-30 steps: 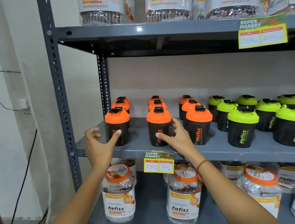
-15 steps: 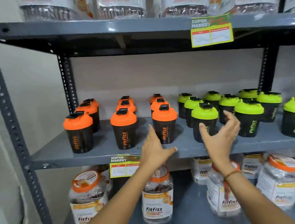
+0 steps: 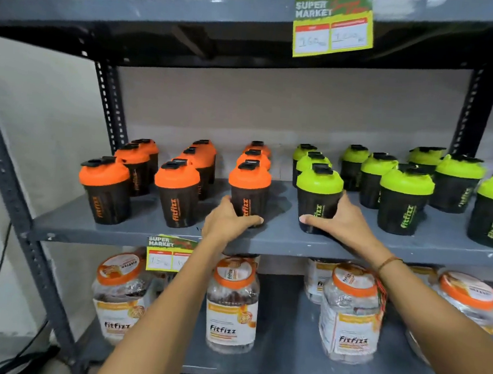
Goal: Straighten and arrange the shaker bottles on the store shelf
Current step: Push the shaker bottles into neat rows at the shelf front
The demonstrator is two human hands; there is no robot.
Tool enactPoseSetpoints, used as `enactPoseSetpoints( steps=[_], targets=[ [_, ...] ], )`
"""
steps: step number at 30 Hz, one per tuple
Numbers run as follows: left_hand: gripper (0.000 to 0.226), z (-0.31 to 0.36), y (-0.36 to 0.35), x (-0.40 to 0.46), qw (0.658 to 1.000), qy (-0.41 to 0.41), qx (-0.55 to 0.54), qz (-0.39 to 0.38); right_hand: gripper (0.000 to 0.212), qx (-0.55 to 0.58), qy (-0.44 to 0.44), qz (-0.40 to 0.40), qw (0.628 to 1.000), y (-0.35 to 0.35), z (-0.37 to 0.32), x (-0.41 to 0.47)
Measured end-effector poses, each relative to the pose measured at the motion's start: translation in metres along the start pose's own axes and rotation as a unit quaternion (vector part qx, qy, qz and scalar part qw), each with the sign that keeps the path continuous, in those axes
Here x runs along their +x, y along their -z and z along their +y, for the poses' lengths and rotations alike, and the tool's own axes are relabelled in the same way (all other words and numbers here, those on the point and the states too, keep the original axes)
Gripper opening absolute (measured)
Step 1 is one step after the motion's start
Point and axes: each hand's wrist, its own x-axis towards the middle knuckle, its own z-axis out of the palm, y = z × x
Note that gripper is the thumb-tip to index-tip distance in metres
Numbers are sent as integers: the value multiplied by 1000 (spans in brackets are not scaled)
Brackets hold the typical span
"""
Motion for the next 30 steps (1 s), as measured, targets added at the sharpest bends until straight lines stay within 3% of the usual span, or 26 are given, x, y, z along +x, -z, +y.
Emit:
enactPoseSetpoints(
  steps=[8, 19, 22, 24, 27, 30],
  targets=[
    [89, 0, -3, -12, 997, -39, 42, 58, 88, 49, 1, 10, 999, 2, 7, -1],
    [93, -4, -2, -18, 996, -61, 36, 57, 101, 34, -13, 0, 999, 6, 1, -7],
    [95, -4, -3, -23, 995, -77, -20, 57, 110, 41, -11, -1, 999, 12, -3, -12],
    [90, -1, -6, -32, 986, -83, -104, 101, 111, 88, 6, 7, 996, 15, -4, -19],
    [68, 10, -17, -54, 943, -126, -205, 228, 85, 166, 23, 83, 982, 16, -2, -33],
    [55, 31, -38, -78, 909, -183, -242, 285, 42, 126, 75, 248, 957, 25, 2, -51]
  ],
)
